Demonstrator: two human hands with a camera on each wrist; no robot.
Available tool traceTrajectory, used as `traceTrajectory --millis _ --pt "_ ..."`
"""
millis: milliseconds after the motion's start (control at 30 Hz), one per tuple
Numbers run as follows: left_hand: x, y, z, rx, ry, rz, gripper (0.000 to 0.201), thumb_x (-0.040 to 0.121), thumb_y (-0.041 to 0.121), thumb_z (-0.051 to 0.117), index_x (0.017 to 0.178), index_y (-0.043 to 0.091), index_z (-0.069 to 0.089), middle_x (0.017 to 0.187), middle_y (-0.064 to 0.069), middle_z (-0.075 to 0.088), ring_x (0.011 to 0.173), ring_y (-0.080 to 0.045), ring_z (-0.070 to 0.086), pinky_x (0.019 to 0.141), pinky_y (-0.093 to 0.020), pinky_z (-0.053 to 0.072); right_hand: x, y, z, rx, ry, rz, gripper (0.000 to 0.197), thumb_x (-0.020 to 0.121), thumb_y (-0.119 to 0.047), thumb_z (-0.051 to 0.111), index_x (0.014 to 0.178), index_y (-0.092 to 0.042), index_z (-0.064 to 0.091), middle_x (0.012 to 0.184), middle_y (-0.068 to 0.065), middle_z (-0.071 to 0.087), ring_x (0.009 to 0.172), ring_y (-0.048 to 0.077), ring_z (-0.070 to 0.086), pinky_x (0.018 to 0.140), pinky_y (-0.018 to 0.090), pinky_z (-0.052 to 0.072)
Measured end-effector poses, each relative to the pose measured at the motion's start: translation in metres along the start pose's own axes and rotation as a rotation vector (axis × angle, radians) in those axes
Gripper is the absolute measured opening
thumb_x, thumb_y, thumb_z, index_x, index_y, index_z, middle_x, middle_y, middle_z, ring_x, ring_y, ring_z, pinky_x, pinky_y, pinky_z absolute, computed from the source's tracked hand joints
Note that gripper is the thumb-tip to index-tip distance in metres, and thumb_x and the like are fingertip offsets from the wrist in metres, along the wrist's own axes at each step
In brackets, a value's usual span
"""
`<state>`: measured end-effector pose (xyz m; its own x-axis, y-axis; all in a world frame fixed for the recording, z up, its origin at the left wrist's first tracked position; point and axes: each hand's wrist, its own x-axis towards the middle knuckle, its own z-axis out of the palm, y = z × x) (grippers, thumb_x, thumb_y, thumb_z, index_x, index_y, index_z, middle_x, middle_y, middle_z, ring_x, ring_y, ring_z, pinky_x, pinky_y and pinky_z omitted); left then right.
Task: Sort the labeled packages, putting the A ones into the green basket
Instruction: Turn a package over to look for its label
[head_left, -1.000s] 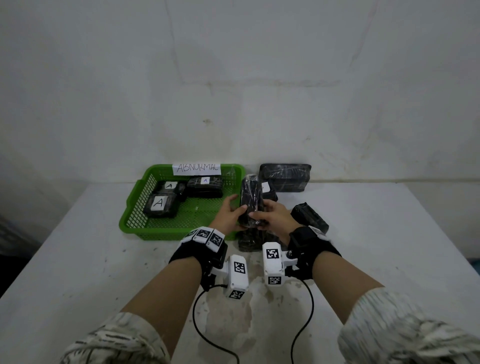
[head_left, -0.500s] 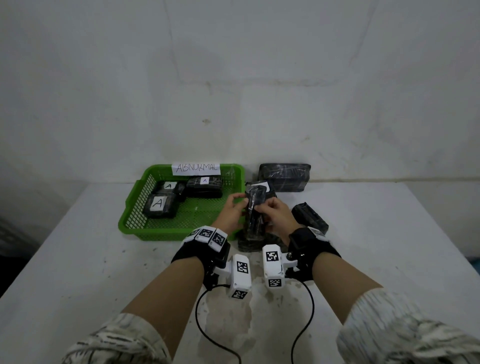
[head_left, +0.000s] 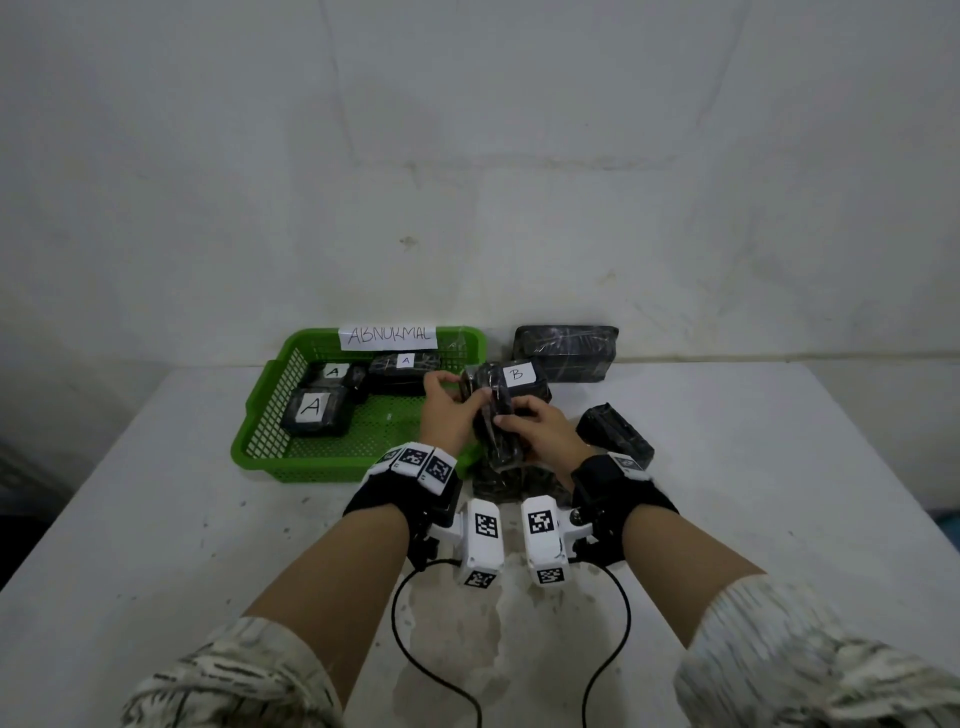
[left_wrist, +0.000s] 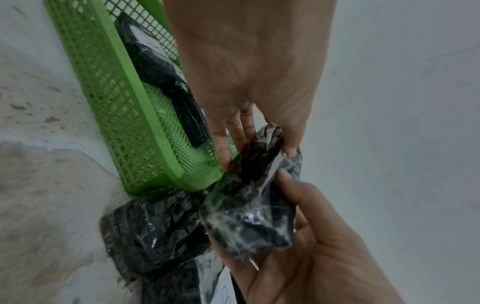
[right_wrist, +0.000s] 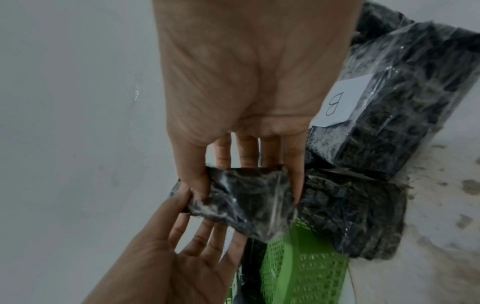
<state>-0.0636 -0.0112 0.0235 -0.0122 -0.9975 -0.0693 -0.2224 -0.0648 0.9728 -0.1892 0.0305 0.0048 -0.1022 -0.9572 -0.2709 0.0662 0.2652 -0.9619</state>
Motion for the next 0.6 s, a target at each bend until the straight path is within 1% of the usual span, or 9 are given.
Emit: traceTrajectory --millis 100,167,233,300,400,467,533,567,600 --pt "-0.003 0.001 -0.001 -0.077 -0.150 -0.089 0.045 0.087 0.012 0.064 0.122 0.011 0.036 0.083 0.001 0.049 0.073 -0.010 0.052 0.059 -0.016 0.045 -0.001 -0.001 0.000 0.001 0.050 -0.006 0.020 0.089 -0.005 0.061 0.108 -0.003 0.056 0.089 0.013 0.065 0.092 0.035 0.063 0.084 0.063 0.050" --pt "-0.007 -0.001 -0.001 -0.081 -0.284 -0.161 0.057 0.088 0.009 0.062 0.134 0.016 0.031 0.086 -0.002 0.050 0.083 -0.017 0.056 0.066 -0.032 0.052 -0.001 -0.001 -0.001 0.003 0.095 -0.019 0.017 0.090 -0.005 0.060 0.107 -0.003 0.056 0.098 0.018 0.065 0.099 0.039 0.063 0.088 0.062 0.049" --pt "-0.008 -0.004 -0.001 -0.053 -0.341 -0.189 0.063 0.088 0.007 0.061 0.139 0.020 0.027 0.090 -0.004 0.051 0.096 -0.024 0.055 0.066 -0.039 0.053 -0.002 -0.001 -0.002 0.004 0.100 -0.012 0.018 0.090 -0.007 0.061 0.107 -0.004 0.058 0.108 0.022 0.064 0.106 0.039 0.062 0.091 0.059 0.049" --pt "-0.006 -0.005 -0.001 -0.036 -0.341 -0.184 0.064 0.088 0.005 0.059 0.141 0.019 0.027 0.095 -0.008 0.052 0.099 -0.025 0.054 0.061 -0.033 0.052 -0.005 -0.001 -0.003 0.030 0.055 0.030 0.023 0.090 -0.009 0.062 0.113 -0.006 0.058 0.116 0.021 0.064 0.106 0.036 0.062 0.088 0.054 0.053" --pt "-0.004 -0.005 -0.002 -0.017 -0.299 -0.173 0.063 0.089 0.002 0.055 0.144 0.018 0.027 0.109 -0.018 0.052 0.100 -0.027 0.054 0.059 -0.027 0.051 -0.010 -0.005 -0.003 0.096 -0.046 0.088 0.036 0.090 -0.006 0.060 0.125 -0.012 0.054 0.110 0.012 0.064 0.104 0.030 0.061 0.075 0.040 0.057" --pt "-0.004 -0.006 -0.002 -0.008 -0.283 -0.161 0.062 0.089 0.002 0.055 0.142 0.022 0.029 0.118 -0.019 0.052 0.105 -0.031 0.056 0.067 -0.036 0.054 -0.010 -0.006 -0.004 0.092 -0.071 0.073 0.044 0.088 -0.004 0.063 0.130 -0.013 0.052 0.106 0.008 0.064 0.103 0.029 0.060 0.077 0.040 0.054" --pt "-0.002 -0.010 -0.002 0.063 -0.216 -0.110 0.057 0.085 0.003 0.060 0.129 0.032 0.037 0.118 -0.019 0.050 0.104 -0.036 0.056 0.079 -0.049 0.054 -0.009 -0.006 -0.005 0.051 -0.065 0.053 0.049 0.086 -0.011 0.068 0.131 -0.017 0.050 0.107 0.004 0.063 0.105 0.027 0.060 0.082 0.043 0.051" --pt "0.001 -0.013 -0.002 0.099 -0.189 -0.082 0.053 0.083 0.003 0.062 0.119 0.035 0.040 0.114 -0.021 0.051 0.097 -0.037 0.058 0.078 -0.051 0.054 -0.008 -0.005 -0.005 0.043 -0.047 0.052 0.047 0.087 -0.016 0.068 0.130 -0.020 0.048 0.107 0.001 0.062 0.103 0.024 0.060 0.081 0.043 0.050" --pt "0.004 -0.016 -0.003 0.121 -0.180 -0.056 0.049 0.081 0.001 0.063 0.109 0.035 0.042 0.105 -0.022 0.055 0.087 -0.037 0.060 0.072 -0.049 0.054 -0.007 -0.004 -0.006 0.053 -0.023 0.058 0.044 0.089 -0.023 0.065 0.129 -0.024 0.046 0.106 -0.002 0.061 0.099 0.020 0.059 0.080 0.041 0.050"
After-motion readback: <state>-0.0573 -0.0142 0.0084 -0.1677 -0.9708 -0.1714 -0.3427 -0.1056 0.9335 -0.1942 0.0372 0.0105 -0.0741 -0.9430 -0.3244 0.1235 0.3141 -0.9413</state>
